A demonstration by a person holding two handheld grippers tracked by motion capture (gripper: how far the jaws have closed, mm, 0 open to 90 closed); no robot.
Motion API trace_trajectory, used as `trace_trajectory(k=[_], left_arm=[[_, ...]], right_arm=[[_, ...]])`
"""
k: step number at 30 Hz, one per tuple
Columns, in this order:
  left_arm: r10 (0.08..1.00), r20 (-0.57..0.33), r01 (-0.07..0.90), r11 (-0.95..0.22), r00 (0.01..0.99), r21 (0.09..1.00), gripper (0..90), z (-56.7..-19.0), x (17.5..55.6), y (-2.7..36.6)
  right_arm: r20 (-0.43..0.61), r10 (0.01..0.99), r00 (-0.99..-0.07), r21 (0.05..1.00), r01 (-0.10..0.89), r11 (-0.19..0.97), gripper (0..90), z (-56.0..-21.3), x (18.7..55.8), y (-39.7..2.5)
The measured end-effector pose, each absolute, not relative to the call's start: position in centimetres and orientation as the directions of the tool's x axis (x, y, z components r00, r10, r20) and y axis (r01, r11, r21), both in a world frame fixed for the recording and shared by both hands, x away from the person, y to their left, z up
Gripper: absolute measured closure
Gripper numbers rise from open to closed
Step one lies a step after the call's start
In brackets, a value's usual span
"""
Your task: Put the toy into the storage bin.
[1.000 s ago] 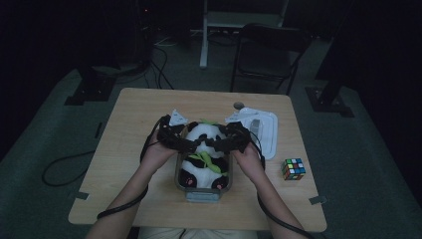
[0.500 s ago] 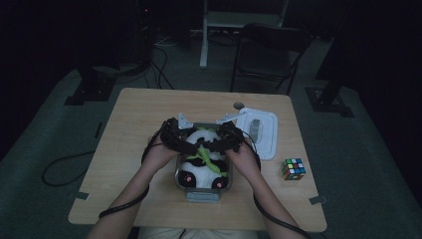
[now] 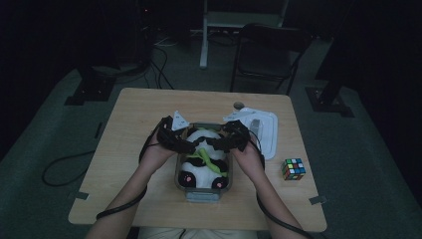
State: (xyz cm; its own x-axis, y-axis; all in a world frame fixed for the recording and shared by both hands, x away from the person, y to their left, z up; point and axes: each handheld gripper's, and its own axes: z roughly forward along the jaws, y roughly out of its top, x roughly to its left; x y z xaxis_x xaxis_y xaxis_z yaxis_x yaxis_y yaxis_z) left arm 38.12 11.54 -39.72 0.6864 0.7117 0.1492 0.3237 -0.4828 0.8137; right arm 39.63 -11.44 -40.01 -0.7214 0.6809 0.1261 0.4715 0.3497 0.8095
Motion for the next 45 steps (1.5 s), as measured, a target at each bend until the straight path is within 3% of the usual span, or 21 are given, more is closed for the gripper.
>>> trace_trajectory(k=[7, 11, 14, 16, 18, 20, 21, 22, 23, 25, 26, 29, 38, 45], left_arm=[[0.682, 0.053, 0.380, -0.469, 0.729, 0.798, 5.1, -39.0, 37.8, 11.4], [0.669, 0.045, 0.384, -0.479, 0.742, 0.789, 5.2, -38.9, 37.4, 10.9], [0.659, 0.039, 0.387, -0.487, 0.751, 0.783, 9.3, -38.7, 37.3, 10.9], [0.643, 0.024, 0.383, -0.485, 0.765, 0.787, 18.4, -38.6, 37.2, 11.1], [0.608, 0.015, 0.358, -0.486, 0.793, 0.797, 38.5, -38.5, 37.1, 11.2], [0.592, 0.023, 0.349, -0.505, 0.806, 0.789, 46.2, -38.6, 37.0, 11.2], [0.579, 0.026, 0.341, -0.515, 0.815, 0.787, 56.5, -38.7, 37.0, 11.2], [0.573, 0.024, 0.339, -0.519, 0.819, 0.785, 57.9, -38.7, 36.9, 11.2], [0.571, 0.034, 0.335, -0.528, 0.820, 0.780, 67.5, -38.7, 36.8, 11.2], [0.556, 0.034, 0.328, -0.537, 0.831, 0.777, 75.6, -38.7, 36.6, 11.3], [0.550, 0.030, 0.328, -0.539, 0.835, 0.776, 83.1, -38.8, 36.5, 11.3], [0.537, 0.028, 0.322, -0.547, 0.843, 0.773, 90.0, -38.8, 36.1, 11.4], [0.521, 0.049, 0.327, -0.605, 0.852, 0.726, 90.0, -39.4, 35.7, 11.0], [0.517, 0.018, 0.349, -0.604, 0.856, 0.716, 90.0, -40.2, 36.3, 11.0]], right_arm=[[0.149, 0.700, -0.699, 0.837, 0.465, 0.287, 14.2, -39.2, 39.1, -13.0], [0.103, 0.728, -0.678, 0.833, 0.459, 0.309, 13.0, -39.1, 38.7, -13.1], [0.151, 0.696, -0.702, 0.831, 0.472, 0.296, 14.8, -39.1, 38.7, -13.2], [0.126, 0.691, -0.711, 0.834, 0.453, 0.314, 27.2, -39.2, 38.5, -13.2], [0.140, 0.671, -0.728, 0.836, 0.449, 0.314, 45.8, -39.2, 38.3, -13.3], [0.099, 0.665, -0.740, 0.840, 0.420, 0.342, 62.2, -39.2, 38.0, -13.3], [0.075, 0.665, -0.743, 0.840, 0.406, 0.359, 69.1, -39.3, 37.8, -13.1], [0.070, 0.655, -0.752, 0.838, 0.401, 0.370, 76.2, -39.3, 37.7, -13.1], [0.070, 0.650, -0.756, 0.838, 0.399, 0.373, 81.7, -39.4, 37.6, -13.0], [0.072, 0.644, -0.762, 0.832, 0.402, 0.382, 90.0, -39.4, 37.4, -12.8], [0.080, 0.636, -0.768, 0.832, 0.403, 0.382, 90.0, -39.4, 37.3, -12.8], [0.089, 0.618, -0.781, 0.823, 0.407, 0.396, 90.0, -39.5, 37.0, -12.4], [0.115, 0.585, -0.802, 0.779, 0.438, 0.447, 90.0, -40.5, 36.8, -11.0], [0.115, 0.580, -0.807, 0.758, 0.448, 0.473, 90.0, -40.7, 37.2, -10.5]])
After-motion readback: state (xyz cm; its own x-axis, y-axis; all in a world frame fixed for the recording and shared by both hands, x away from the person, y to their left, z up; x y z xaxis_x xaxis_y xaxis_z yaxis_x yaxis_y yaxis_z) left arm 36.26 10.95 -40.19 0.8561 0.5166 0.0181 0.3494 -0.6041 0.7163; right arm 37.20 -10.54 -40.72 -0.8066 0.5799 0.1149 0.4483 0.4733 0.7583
